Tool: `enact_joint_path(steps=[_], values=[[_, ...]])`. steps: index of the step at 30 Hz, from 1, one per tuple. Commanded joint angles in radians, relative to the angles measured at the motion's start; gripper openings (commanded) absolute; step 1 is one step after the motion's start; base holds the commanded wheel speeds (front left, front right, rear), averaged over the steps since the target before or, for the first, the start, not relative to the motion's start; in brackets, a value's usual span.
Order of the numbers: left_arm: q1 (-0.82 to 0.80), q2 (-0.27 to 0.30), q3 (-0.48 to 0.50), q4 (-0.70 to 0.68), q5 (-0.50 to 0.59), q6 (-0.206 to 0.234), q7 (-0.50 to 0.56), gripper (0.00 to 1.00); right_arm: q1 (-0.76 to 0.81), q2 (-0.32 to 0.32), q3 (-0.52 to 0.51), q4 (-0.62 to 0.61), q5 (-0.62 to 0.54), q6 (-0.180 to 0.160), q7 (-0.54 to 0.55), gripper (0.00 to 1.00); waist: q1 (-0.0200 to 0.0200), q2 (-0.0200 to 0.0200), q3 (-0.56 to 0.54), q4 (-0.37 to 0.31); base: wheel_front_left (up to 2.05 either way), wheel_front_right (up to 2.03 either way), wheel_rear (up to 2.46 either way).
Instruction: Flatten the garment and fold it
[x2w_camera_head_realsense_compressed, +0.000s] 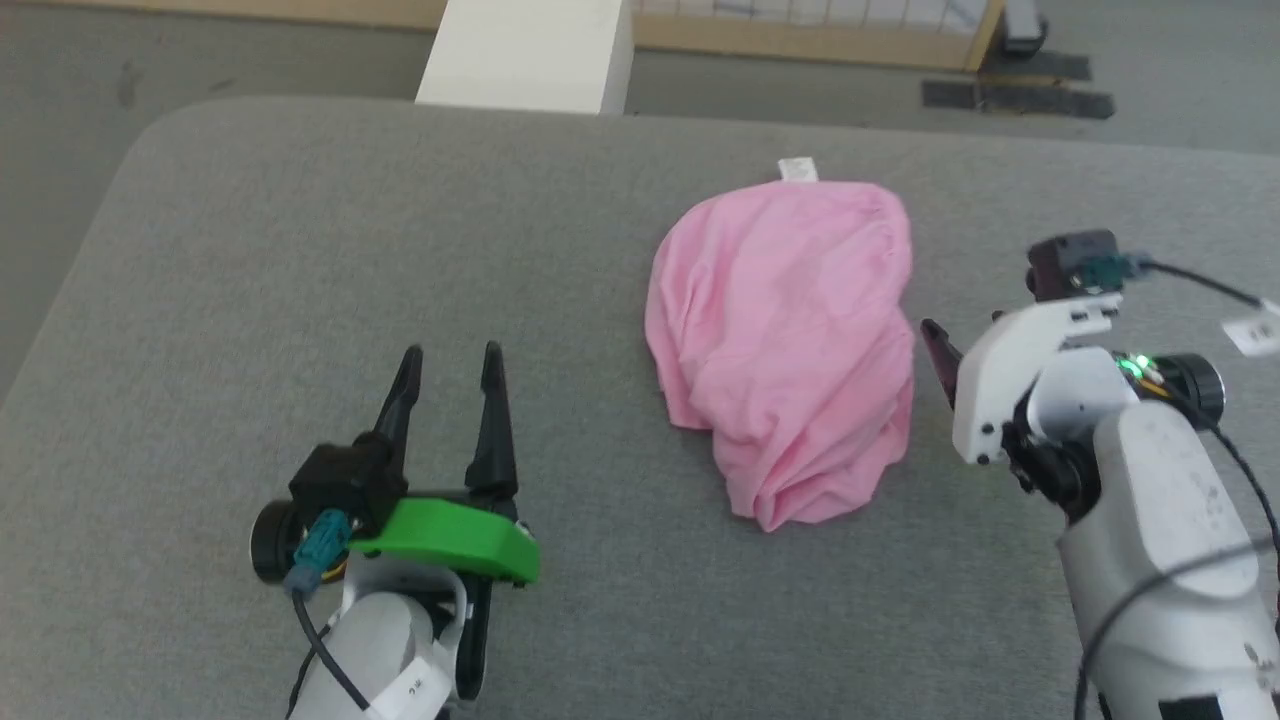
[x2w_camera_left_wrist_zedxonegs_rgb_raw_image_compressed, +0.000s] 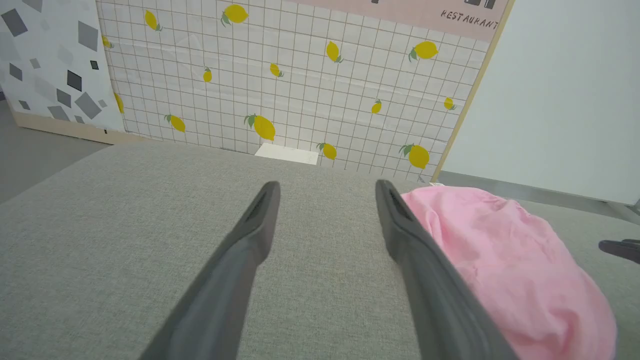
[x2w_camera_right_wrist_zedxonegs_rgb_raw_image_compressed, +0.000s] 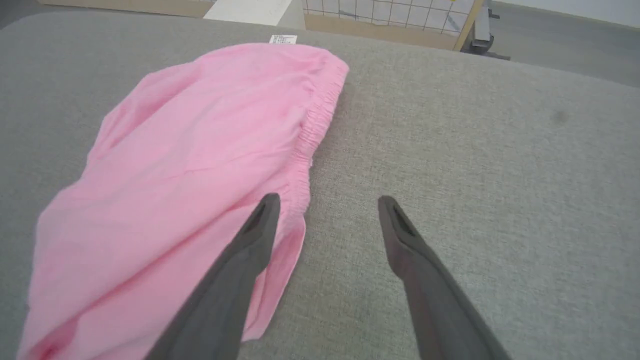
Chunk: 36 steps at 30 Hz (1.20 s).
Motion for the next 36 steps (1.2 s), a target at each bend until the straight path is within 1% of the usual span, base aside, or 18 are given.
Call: enact_joint_path(steps=[1,3,6,12,13,14,15,18,21,24,26,29,31,34,36], values=[[-0.025,-0.007,0.001,-0.005,0.016,-0.006,-0.005,1.0,-0.031,-0.011,0.016,0.03,-0.015,-0.002,0.039,1.0,0.0,0.0,0.084,0.068,0.0,0.0,0.0],[-0.038,-0.015,0.003,-0.009,0.023,-0.012,-0.005,1.0,-0.071,-0.025,0.052,0.067,-0.038,-0.002,0.085,1.0,0.0,0.0,0.108,0.079,0.0,0.0,0.0],[-0.053,-0.024,0.009,-0.017,0.034,-0.019,-0.005,1.0,-0.106,-0.034,0.109,0.11,-0.046,-0.002,0.115,1.0,0.0,0.0,0.136,0.087,0.0,0.0,0.0],[-0.066,-0.038,0.017,-0.022,0.049,-0.027,-0.005,1.0,-0.12,-0.05,0.175,0.156,-0.003,-0.002,0.098,1.0,0.0,0.0,0.156,0.077,0.0,0.0,0.0],[-0.067,-0.04,0.018,-0.019,0.048,-0.029,-0.005,1.0,-0.122,-0.057,0.179,0.157,0.011,-0.002,0.084,0.32,0.0,0.0,0.153,0.071,0.0,0.0,0.0],[-0.068,-0.041,0.019,-0.016,0.048,-0.031,-0.005,1.0,-0.123,-0.063,0.183,0.155,0.022,-0.002,0.072,0.2,0.0,0.0,0.149,0.067,0.0,0.0,0.0],[-0.069,-0.042,0.019,-0.012,0.047,-0.034,-0.005,1.0,-0.123,-0.072,0.187,0.151,0.037,-0.002,0.059,0.0,0.0,0.0,0.142,0.06,0.0,0.0,0.0],[-0.066,-0.044,0.024,0.0,0.044,-0.04,-0.005,1.0,-0.113,-0.102,0.208,0.108,0.078,-0.002,0.004,0.0,0.0,0.0,0.115,0.035,0.0,0.0,0.0],[-0.056,-0.046,0.033,0.01,0.039,-0.046,-0.005,1.0,-0.075,-0.133,0.198,0.028,0.13,-0.002,-0.045,0.0,0.0,0.0,0.08,0.005,0.0,0.0,0.0],[-0.035,-0.046,0.043,0.023,0.039,-0.05,-0.005,1.0,0.012,-0.153,0.134,-0.089,0.17,-0.002,-0.074,0.0,0.0,0.0,0.038,-0.03,0.0,0.0,0.0],[-0.021,-0.046,0.05,0.029,0.04,-0.054,-0.005,1.0,0.097,-0.151,0.072,-0.176,0.172,-0.002,-0.073,0.0,0.0,0.0,0.012,-0.051,0.0,0.0,0.0],[-0.004,-0.047,0.054,0.041,0.035,-0.059,-0.005,1.0,0.257,-0.107,-0.021,-0.297,0.169,-0.002,-0.035,0.0,0.0,0.0,-0.018,-0.073,0.0,0.0,0.0],[0.007,-0.047,0.052,0.052,0.028,-0.064,-0.005,1.0,0.375,-0.06,-0.07,-0.367,0.17,-0.002,0.005,0.0,0.0,0.0,-0.037,-0.085,0.0,0.0,0.0],[0.019,-0.047,0.047,0.074,0.016,-0.069,-0.005,1.0,0.523,-0.012,-0.085,-0.437,0.183,-0.002,0.071,0.0,0.0,0.0,-0.052,-0.105,0.0,0.0,0.0],[0.025,-0.047,0.043,0.093,0.007,-0.073,-0.004,1.0,0.583,0.002,-0.074,-0.459,0.199,-0.002,0.098,0.0,0.0,0.0,-0.06,-0.117,0.0,0.0,0.0]])
